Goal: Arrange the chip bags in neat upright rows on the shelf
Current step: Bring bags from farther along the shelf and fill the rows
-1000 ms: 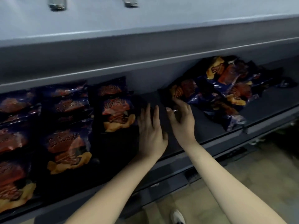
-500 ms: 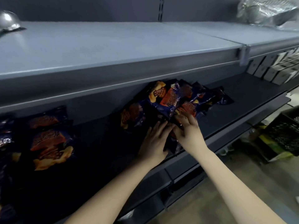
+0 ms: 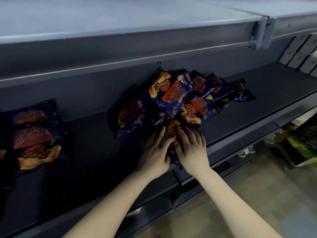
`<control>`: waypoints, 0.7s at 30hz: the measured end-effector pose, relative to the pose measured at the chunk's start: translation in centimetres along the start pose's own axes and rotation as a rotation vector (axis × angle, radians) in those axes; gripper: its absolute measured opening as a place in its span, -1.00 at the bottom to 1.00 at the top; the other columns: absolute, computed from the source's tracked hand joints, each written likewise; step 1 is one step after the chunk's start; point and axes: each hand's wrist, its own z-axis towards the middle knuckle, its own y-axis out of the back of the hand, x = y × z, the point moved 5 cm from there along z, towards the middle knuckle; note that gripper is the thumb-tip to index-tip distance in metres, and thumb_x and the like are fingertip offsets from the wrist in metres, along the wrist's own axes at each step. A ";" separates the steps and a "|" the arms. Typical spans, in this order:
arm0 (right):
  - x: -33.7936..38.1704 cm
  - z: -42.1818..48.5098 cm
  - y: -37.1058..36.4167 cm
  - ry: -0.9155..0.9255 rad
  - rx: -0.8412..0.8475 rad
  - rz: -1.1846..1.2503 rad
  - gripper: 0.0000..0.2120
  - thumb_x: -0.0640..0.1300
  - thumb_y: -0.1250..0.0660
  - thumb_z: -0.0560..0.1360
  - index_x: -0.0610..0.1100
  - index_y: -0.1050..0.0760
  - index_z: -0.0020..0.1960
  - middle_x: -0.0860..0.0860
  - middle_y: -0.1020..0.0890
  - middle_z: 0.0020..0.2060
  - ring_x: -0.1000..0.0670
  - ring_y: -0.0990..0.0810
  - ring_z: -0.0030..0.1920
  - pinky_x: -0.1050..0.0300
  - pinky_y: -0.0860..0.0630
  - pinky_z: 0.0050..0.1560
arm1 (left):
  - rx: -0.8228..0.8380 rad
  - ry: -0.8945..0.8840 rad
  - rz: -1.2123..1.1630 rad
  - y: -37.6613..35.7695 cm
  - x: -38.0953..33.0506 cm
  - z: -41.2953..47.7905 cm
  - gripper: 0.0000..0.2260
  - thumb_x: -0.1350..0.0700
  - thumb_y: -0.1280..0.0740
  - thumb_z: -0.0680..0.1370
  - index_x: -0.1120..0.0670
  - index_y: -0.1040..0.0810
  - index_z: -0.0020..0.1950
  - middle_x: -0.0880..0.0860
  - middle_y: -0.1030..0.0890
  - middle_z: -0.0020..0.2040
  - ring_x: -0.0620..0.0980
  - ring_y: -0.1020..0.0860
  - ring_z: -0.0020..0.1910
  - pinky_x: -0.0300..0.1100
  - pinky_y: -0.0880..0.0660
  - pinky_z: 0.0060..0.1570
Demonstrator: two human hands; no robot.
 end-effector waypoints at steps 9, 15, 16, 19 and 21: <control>-0.6 -1.5 -1.2 -0.084 0.040 0.162 -0.51 0.12 -0.04 0.59 0.06 -0.17 0.49 0.04 -0.25 0.47 -0.06 -0.13 0.48 -0.24 -0.01 0.45 | -0.009 0.161 -0.121 2.9 -0.5 2.5 -0.50 -0.07 -0.16 0.59 0.04 -0.19 0.49 0.08 -0.37 0.41 0.08 -0.34 0.34 -0.13 -0.32 0.22; -1.6 -2.7 -0.5 -0.011 0.016 0.299 -0.54 0.07 -0.07 0.59 -0.02 -0.25 0.46 -0.06 -0.35 0.40 -0.10 -0.23 0.44 -0.18 -0.15 0.42 | 0.087 0.286 -0.153 2.9 0.2 4.7 -0.50 -0.09 -0.22 0.57 0.08 -0.26 0.45 0.11 -0.46 0.33 0.12 -0.45 0.27 -0.03 -0.43 0.18; -1.7 -2.8 -0.2 0.005 0.008 0.318 -0.52 0.09 -0.05 0.58 -0.03 -0.27 0.45 -0.07 -0.38 0.38 -0.11 -0.26 0.43 -0.18 -0.18 0.41 | 0.127 0.326 -0.192 2.8 0.4 4.9 -0.48 -0.10 -0.24 0.56 0.08 -0.25 0.45 0.12 -0.45 0.35 0.12 -0.44 0.29 -0.05 -0.43 0.19; -2.4 -2.8 0.6 0.068 -0.010 0.368 -0.53 0.08 -0.05 0.57 -0.08 -0.34 0.41 -0.08 -0.44 0.33 -0.13 -0.34 0.38 -0.24 -0.26 0.34 | 0.288 0.413 -0.351 2.3 0.4 5.4 -0.46 -0.13 -0.32 0.51 0.08 -0.33 0.41 0.10 -0.45 0.34 0.00 -0.45 0.24 -0.20 -0.36 0.08; -2.9 -2.8 0.7 0.105 0.002 0.401 -0.55 0.07 -0.06 0.58 -0.11 -0.39 0.38 -0.09 -0.45 0.31 -0.13 -0.36 0.36 -0.26 -0.28 0.31 | 0.354 0.451 -0.409 2.0 0.6 5.2 -0.42 -0.16 -0.38 0.45 0.07 -0.37 0.39 0.06 -0.47 0.33 -0.04 -0.45 0.22 -0.23 -0.34 0.07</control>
